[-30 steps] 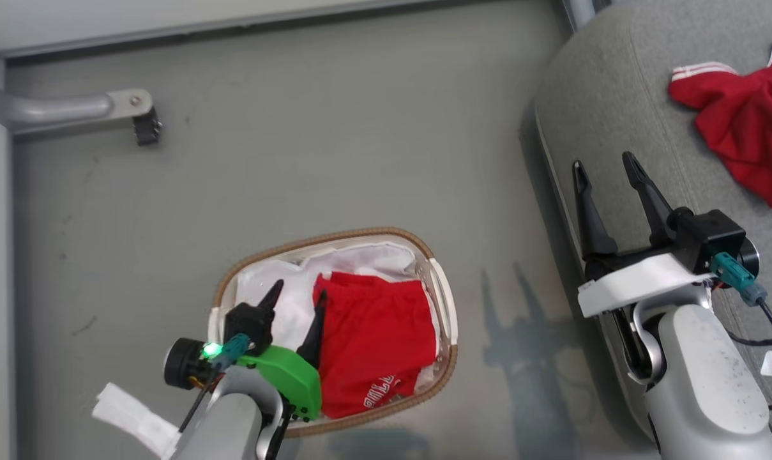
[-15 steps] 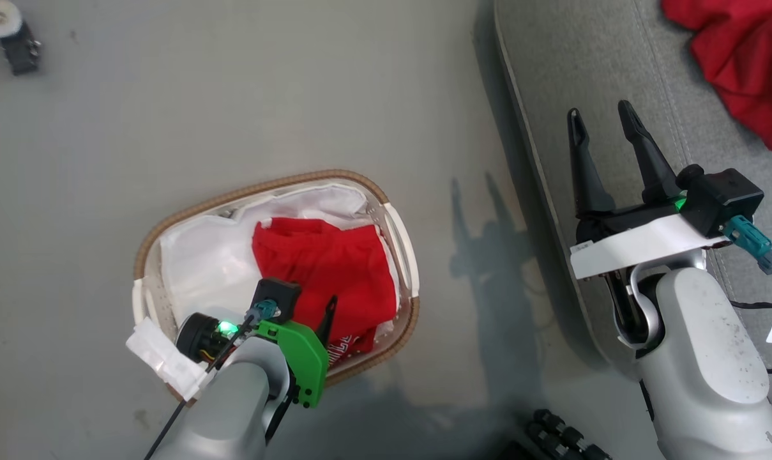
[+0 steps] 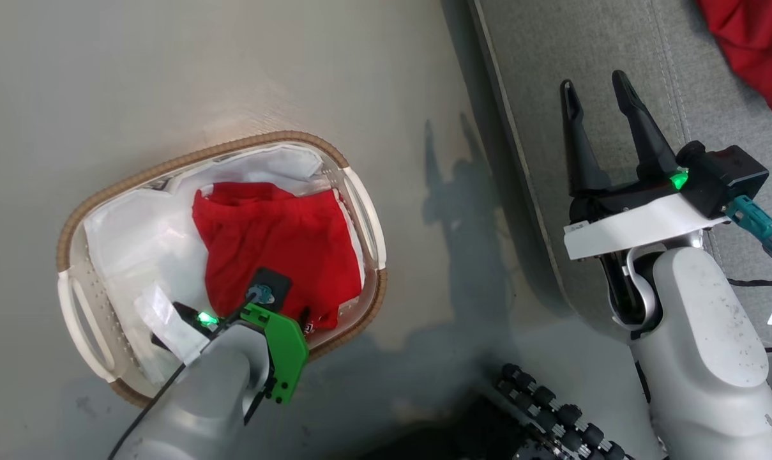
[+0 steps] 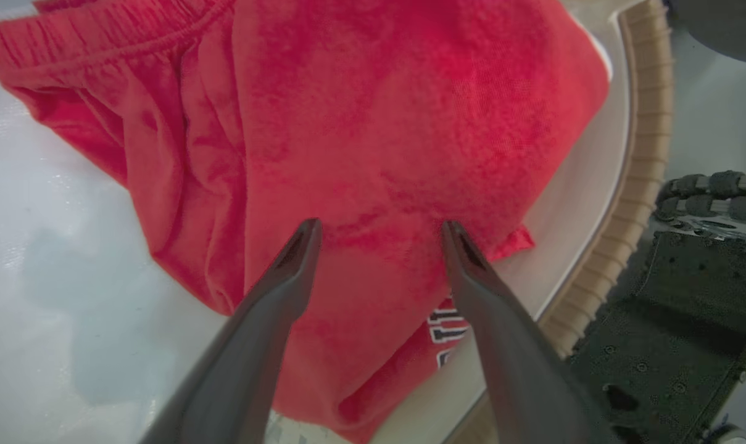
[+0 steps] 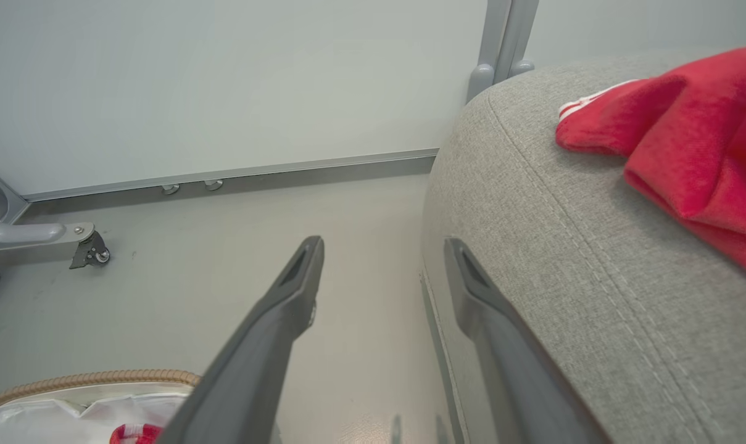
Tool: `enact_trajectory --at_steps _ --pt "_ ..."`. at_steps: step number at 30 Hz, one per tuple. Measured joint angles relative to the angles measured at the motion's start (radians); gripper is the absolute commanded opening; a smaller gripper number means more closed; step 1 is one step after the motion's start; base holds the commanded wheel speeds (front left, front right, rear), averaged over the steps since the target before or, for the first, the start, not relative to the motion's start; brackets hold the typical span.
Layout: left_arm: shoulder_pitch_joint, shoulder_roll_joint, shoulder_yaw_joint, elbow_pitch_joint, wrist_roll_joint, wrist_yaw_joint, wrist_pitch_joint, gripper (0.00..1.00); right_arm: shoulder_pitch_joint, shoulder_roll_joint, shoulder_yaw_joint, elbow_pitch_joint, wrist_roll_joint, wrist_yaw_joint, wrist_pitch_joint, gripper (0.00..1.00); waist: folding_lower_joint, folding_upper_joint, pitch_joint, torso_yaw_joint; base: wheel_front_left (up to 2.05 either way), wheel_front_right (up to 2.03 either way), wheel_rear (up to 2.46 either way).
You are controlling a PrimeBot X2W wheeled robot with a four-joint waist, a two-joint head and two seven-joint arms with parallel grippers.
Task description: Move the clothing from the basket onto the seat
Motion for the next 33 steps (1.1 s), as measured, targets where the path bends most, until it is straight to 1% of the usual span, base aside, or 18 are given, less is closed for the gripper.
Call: enact_trajectory --at_steps 4,9,13,16,25,26,27,28,33 --pt "-0.036 0.009 -0.026 0.034 0.026 0.003 0.000 1.00 -0.015 0.000 -0.006 -0.008 0.000 0.000 0.000 1.00 0.0000 0.0000 0.036 -0.012 0.00 0.00 0.00" --pt "-0.072 0.009 -0.038 0.057 0.038 0.040 0.000 1.00 -0.023 0.000 -0.015 -0.020 0.000 0.000 0.000 1.00 0.0000 0.0000 0.076 -0.016 0.00 0.00 0.00" --pt "-0.098 0.007 -0.034 0.064 0.032 0.054 -0.006 1.00 -0.037 0.001 -0.019 -0.025 0.000 0.000 0.000 1.00 -0.0001 0.0001 0.104 -0.013 0.00 0.00 0.00" --pt "-0.112 0.004 -0.033 0.067 0.026 0.052 -0.015 1.00 -0.052 0.001 -0.022 -0.027 0.000 0.000 0.000 1.00 0.0000 0.0000 0.121 -0.009 0.00 0.00 0.00" --pt "-0.124 -0.005 -0.043 0.075 0.001 0.015 0.002 1.00 -0.069 0.001 -0.026 -0.031 -0.004 0.000 0.000 1.00 0.0000 0.0000 0.140 0.004 0.00 0.00 0.00" --pt "-0.124 -0.006 -0.043 0.076 -0.004 0.014 0.006 0.77 -0.069 0.001 -0.027 -0.031 -0.006 0.000 0.000 1.00 0.0000 0.0000 0.140 0.005 0.00 0.00 0.00" --pt "-0.124 -0.007 -0.045 0.077 -0.008 0.013 0.010 0.28 -0.069 0.001 -0.027 -0.031 -0.008 0.000 0.000 1.00 0.0000 0.0000 0.140 0.005 0.00 0.00 0.00" --pt "-0.124 -0.007 -0.047 0.077 -0.011 0.010 0.011 0.00 -0.069 0.001 -0.028 -0.030 -0.008 0.000 0.000 1.00 0.0000 0.0000 0.139 0.006 0.00 0.00 0.00" --pt "-0.117 -0.012 -0.053 0.079 -0.032 0.004 0.007 0.00 -0.069 0.001 -0.035 -0.022 -0.010 0.000 0.000 1.00 0.0000 0.0000 0.122 0.009 0.00 0.00 0.00"
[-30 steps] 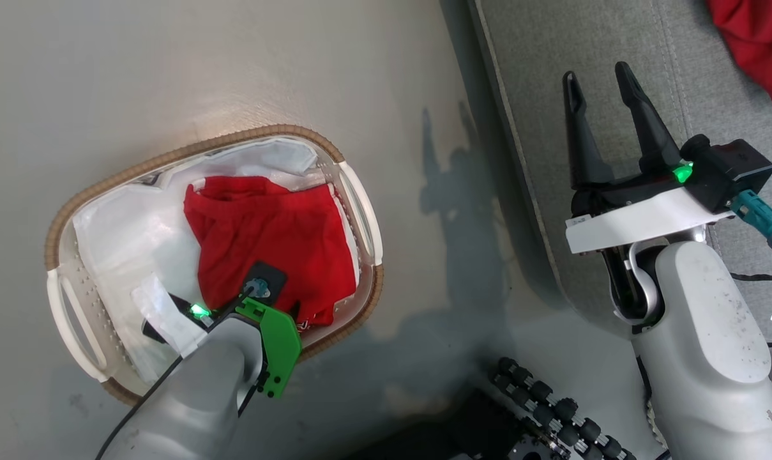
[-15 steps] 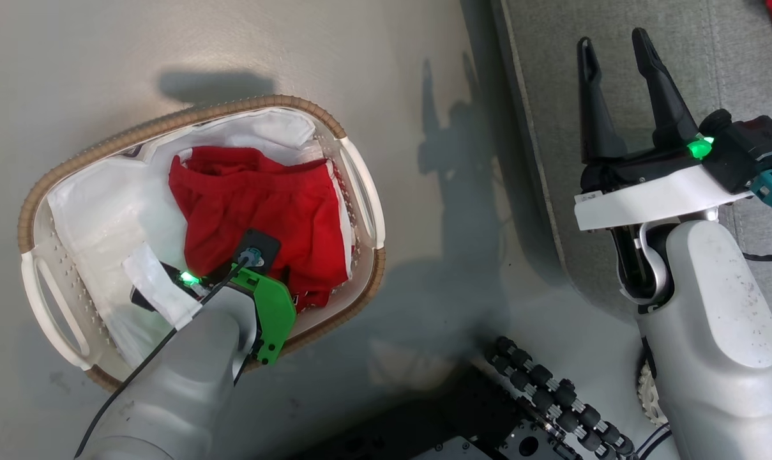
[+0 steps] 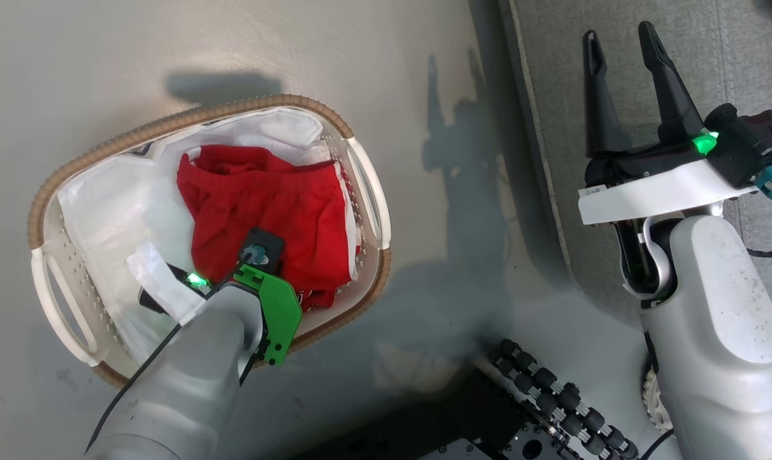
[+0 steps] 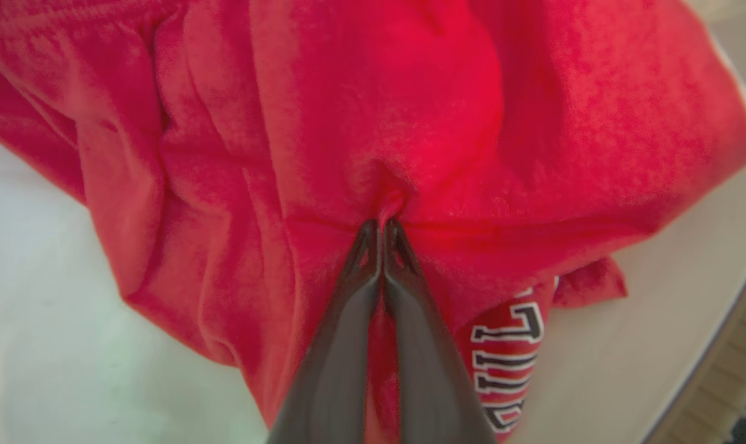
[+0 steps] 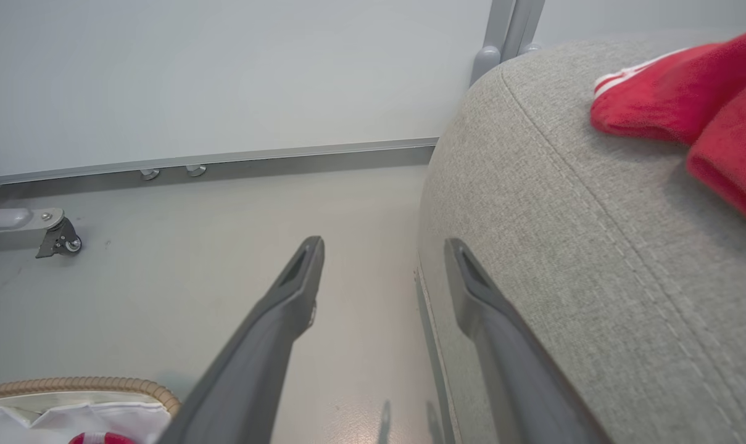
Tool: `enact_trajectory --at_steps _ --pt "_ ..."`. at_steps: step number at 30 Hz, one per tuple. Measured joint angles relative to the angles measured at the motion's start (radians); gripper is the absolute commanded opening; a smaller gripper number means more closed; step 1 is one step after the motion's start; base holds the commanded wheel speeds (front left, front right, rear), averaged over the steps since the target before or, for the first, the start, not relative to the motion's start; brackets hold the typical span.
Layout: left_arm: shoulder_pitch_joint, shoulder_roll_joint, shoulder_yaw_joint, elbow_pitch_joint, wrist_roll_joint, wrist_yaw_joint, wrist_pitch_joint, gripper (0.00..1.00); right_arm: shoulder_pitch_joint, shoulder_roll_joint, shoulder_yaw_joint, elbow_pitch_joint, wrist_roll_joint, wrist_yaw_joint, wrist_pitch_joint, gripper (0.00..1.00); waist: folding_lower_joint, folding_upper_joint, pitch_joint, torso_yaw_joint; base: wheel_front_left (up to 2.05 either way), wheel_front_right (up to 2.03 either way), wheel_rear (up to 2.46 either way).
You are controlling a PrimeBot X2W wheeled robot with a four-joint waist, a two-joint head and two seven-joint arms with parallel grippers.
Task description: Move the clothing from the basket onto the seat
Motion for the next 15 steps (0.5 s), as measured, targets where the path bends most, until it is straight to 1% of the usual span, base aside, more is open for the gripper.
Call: enact_trajectory --at_steps 6,15 --pt "0.027 -0.003 0.000 -0.002 -0.025 -0.003 -0.062 0.00 0.004 0.000 -0.002 0.014 -0.001 0.000 0.000 1.00 0.0000 0.0000 -0.050 0.004 0.00 0.00 0.00" --pt "0.099 -0.008 -0.001 -0.054 -0.089 -0.004 -0.150 0.00 0.047 0.001 -0.004 0.049 -0.023 0.000 0.000 1.00 -0.0001 0.0000 -0.177 0.023 0.00 0.00 0.00"
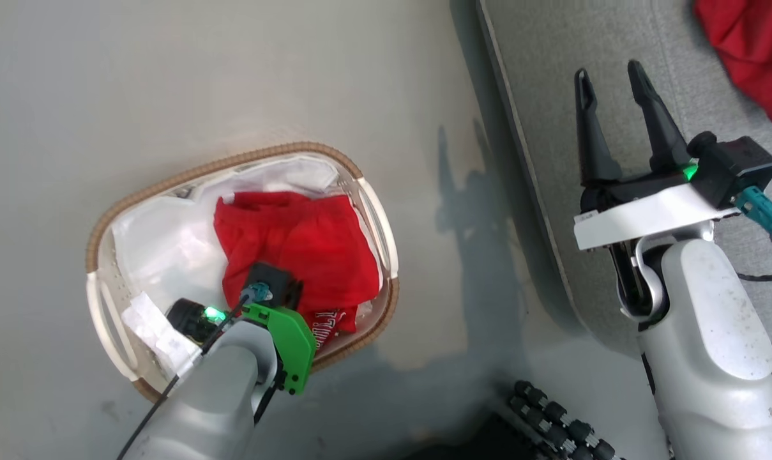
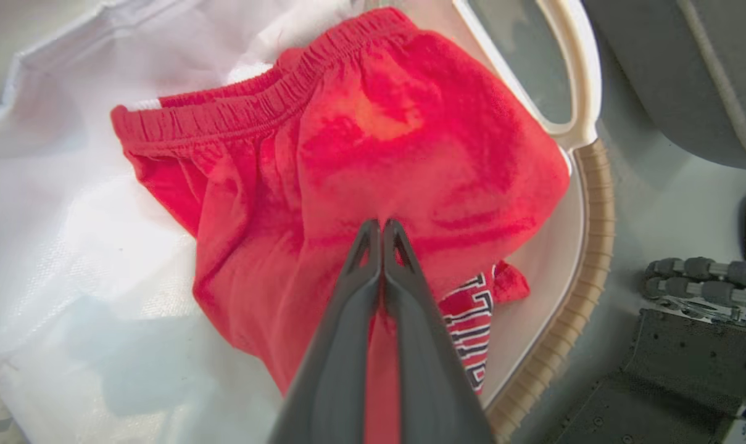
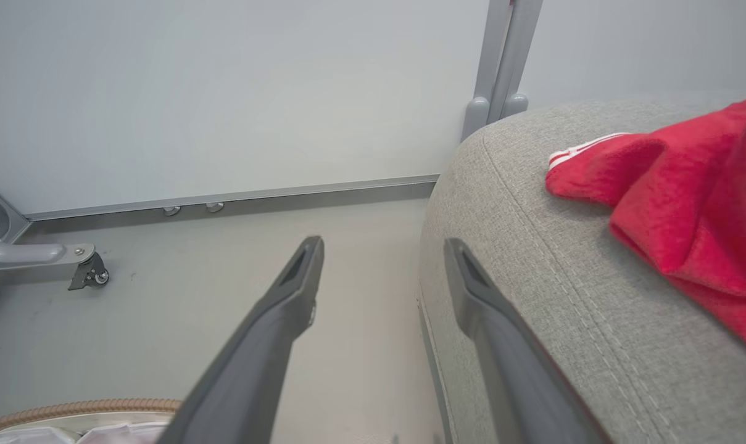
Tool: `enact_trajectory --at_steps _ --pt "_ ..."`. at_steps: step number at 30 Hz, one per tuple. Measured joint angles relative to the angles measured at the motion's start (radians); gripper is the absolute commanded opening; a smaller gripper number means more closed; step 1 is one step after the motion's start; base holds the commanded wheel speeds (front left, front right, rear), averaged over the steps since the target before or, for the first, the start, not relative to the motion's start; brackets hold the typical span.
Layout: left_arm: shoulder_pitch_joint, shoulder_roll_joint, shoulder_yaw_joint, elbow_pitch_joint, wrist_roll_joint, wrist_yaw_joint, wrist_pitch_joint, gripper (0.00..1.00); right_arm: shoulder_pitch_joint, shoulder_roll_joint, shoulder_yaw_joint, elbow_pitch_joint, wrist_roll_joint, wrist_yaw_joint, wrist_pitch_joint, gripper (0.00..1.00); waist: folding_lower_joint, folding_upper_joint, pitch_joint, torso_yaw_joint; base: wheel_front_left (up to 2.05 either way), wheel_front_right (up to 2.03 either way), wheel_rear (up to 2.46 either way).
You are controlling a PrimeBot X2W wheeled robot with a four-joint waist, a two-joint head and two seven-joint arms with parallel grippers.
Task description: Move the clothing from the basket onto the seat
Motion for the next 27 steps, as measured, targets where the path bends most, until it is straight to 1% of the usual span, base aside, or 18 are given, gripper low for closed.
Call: enact_trajectory --at_steps 7,10,19,27 --pt "0.075 -0.001 0.011 -0.095 -0.055 0.000 -0.028 0.00 0.065 0.001 -0.018 0.029 -0.019 0.000 0.000 1.00 0.0000 0.0000 -0.130 0.028 0.00 0.00 0.00" --pt "0.102 -0.001 0.054 -0.167 -0.058 0.000 -0.030 0.00 0.103 0.001 -0.030 0.040 -0.031 0.000 0.000 1.00 0.0000 0.0000 -0.189 0.043 0.00 0.00 0.00" --pt "0.229 0.001 0.216 -0.400 0.025 0.006 -0.031 0.00 0.216 0.001 -0.053 0.062 -0.056 0.000 0.000 1.00 0.0000 0.0000 -0.359 0.103 0.00 0.00 0.00" --pt "0.307 0.000 0.341 -0.583 0.101 0.005 -0.031 0.00 0.283 0.001 -0.047 0.080 -0.054 0.000 0.000 1.00 -0.0001 0.0000 -0.480 0.158 0.00 0.00 0.00"
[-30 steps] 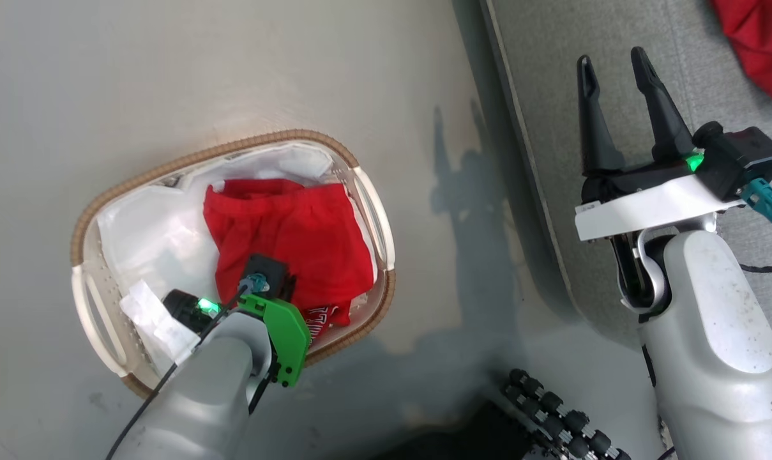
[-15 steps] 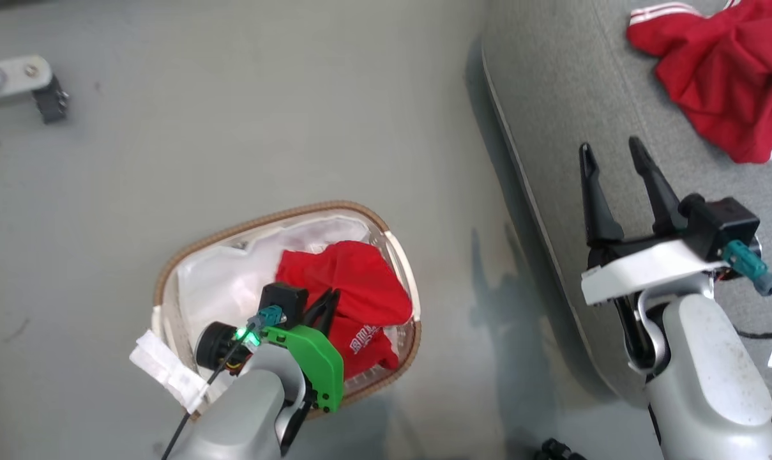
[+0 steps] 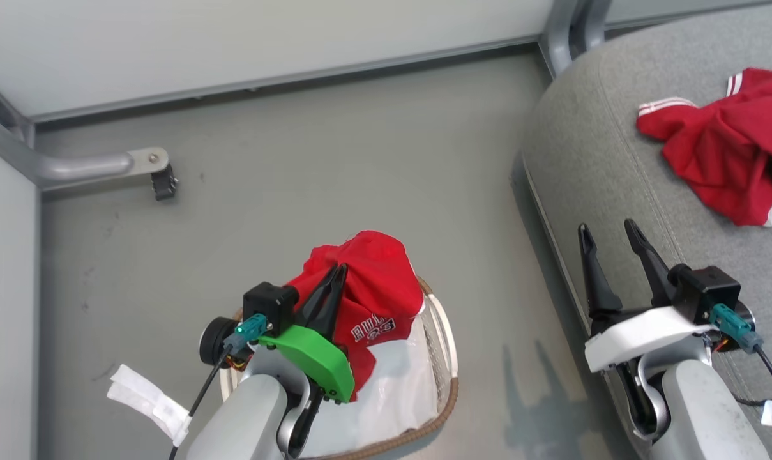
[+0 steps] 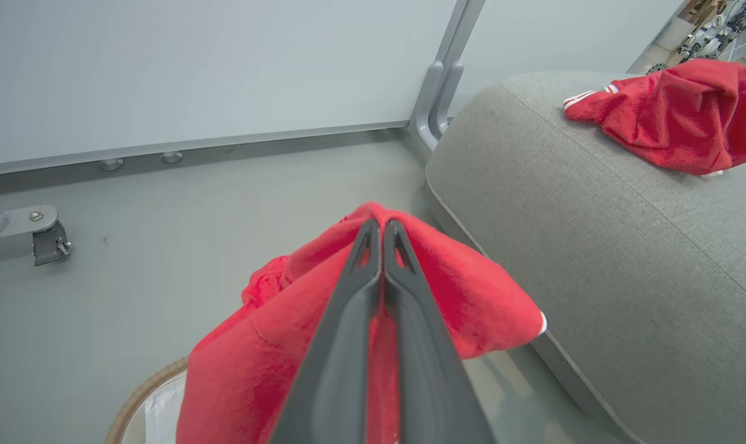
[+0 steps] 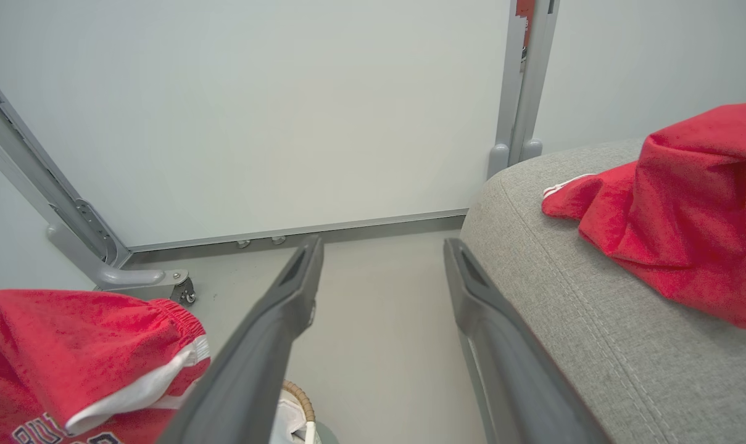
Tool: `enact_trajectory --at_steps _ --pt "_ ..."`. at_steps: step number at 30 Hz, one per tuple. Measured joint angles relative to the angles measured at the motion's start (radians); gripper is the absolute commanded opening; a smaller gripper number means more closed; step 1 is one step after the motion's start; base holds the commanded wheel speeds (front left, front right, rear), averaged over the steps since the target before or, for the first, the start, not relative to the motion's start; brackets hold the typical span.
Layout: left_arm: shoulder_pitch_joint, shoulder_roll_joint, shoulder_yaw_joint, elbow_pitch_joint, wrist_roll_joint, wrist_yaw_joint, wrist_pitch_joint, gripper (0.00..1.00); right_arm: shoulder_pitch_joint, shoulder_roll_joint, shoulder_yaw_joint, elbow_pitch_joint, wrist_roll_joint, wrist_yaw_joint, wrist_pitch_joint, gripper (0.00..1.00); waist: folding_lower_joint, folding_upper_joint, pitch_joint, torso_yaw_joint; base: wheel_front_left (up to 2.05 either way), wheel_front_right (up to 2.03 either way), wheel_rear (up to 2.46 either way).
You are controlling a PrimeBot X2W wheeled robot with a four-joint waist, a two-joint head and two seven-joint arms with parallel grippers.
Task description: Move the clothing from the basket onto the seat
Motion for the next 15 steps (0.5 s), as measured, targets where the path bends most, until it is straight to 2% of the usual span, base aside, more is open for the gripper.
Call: enact_trajectory --at_steps 9,15 --pt "0.018 -0.001 0.067 -0.225 0.035 -0.003 0.000 0.00 0.077 -0.001 0.006 0.013 0.016 0.000 0.000 1.00 0.0000 0.0000 -0.111 0.049 0.00 0.00 0.00" --pt "0.014 -0.001 0.080 -0.315 0.040 -0.003 0.000 0.00 0.099 -0.001 0.124 0.021 -0.022 0.000 0.000 1.00 0.0000 0.0000 -0.146 0.075 0.00 0.00 0.00"
